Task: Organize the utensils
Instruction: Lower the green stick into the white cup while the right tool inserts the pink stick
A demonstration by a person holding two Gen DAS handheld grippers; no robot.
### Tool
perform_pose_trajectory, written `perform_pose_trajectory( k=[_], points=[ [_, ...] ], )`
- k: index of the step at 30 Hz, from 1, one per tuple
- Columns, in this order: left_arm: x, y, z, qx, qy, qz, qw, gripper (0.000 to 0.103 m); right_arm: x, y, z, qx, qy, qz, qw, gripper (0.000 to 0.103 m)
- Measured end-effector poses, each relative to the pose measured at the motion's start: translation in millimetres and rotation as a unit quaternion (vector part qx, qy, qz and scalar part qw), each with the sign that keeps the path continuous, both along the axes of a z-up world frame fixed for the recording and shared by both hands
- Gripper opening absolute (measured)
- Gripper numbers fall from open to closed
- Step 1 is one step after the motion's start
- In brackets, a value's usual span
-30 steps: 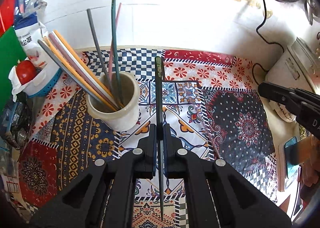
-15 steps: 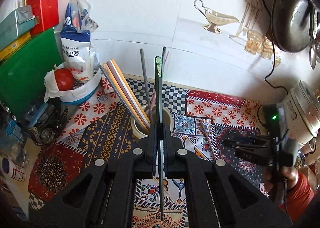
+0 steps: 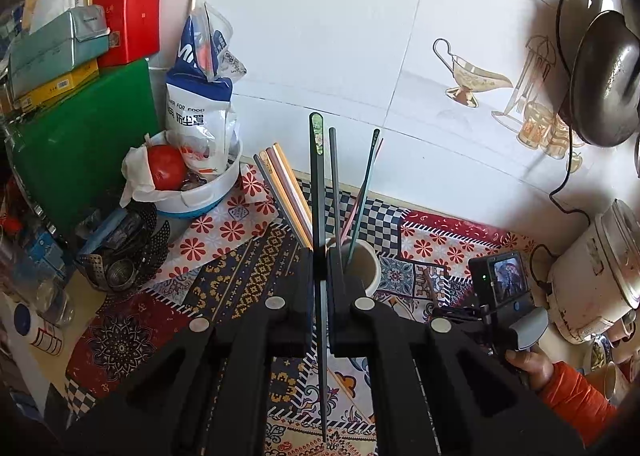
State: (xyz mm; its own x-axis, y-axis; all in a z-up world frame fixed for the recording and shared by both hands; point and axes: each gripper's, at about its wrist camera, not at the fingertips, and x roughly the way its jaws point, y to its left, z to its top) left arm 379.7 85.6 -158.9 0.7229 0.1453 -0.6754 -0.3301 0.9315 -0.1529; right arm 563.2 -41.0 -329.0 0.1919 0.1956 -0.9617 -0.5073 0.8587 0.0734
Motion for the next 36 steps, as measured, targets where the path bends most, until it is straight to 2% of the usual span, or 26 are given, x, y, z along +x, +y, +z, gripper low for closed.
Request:
perform_pose_trajectory(
  k=[4,7,15,23,27,36],
  points=[
    [-0.4,2.1,6.2,-0.001,-0.010,0.003,0.9999,0.004,-3.5,7.5,0.2,-0.005,-0.014,0.005,1.000,0.006],
    [0.7,3.8,9.9,0.001,-0.016,0.005,0.9999,0.004,-7.8,4.5,10.3,0.021,-0.012,-0.002,1.000,0.006],
    [8.0,14.5,21.9,-0.002,-0.037,0.014,0.9992,0.004,-25.5,-10.0,85.0,0.112,-0.069,-0.002,0.991,0.006],
    [26.3,27.9,33.5,-0.010,-0.066,0.028,0.9974,0.004,-28.5,7.7,170.4,0.211,-0.141,0.010,0.967,0.006],
    [41.8,35.8,37.2,-0.016,-0.078,0.039,0.9961,0.004,-16.9,38.7,193.1,0.255,-0.167,0.022,0.952,0.006],
    [77.2,54.0,33.4,-0.024,-0.100,0.065,0.9926,0.004,-0.3,93.8,199.3,0.311,-0.215,0.030,0.925,0.006]
  ],
)
